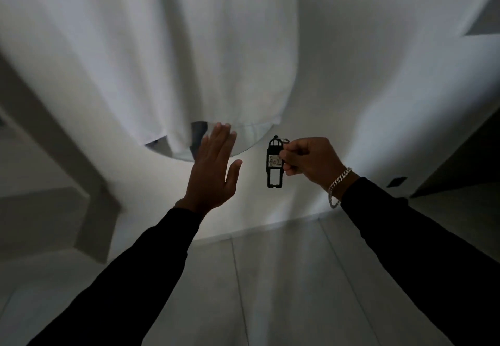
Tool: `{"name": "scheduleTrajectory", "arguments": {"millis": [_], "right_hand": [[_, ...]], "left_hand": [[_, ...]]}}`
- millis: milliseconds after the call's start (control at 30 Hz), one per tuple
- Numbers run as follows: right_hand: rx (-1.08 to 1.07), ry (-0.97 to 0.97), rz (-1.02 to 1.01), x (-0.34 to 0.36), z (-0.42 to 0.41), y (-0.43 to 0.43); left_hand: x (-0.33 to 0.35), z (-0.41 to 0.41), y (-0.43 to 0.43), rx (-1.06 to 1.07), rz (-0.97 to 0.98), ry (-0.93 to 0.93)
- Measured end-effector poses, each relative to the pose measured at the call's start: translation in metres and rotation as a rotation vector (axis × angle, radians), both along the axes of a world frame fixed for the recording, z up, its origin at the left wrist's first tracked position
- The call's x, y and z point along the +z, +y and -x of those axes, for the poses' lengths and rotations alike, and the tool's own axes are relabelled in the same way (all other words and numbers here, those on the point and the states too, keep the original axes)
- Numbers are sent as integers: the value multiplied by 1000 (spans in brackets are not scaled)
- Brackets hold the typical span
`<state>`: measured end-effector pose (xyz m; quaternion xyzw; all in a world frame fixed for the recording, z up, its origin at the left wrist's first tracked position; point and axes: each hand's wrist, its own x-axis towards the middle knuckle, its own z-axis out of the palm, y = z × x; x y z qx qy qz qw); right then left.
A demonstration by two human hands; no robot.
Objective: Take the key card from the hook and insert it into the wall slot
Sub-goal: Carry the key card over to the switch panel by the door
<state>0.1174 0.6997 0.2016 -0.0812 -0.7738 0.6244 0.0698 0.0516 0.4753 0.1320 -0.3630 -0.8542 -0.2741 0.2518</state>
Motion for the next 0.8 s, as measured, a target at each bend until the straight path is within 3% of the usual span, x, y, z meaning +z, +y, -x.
{"name": "scheduleTrajectory", "arguments": {"millis": [800], "right_hand": [[-388,101,-29,43,30,388]], "left_hand": [[61,108,461,-455,-190,80]]}}
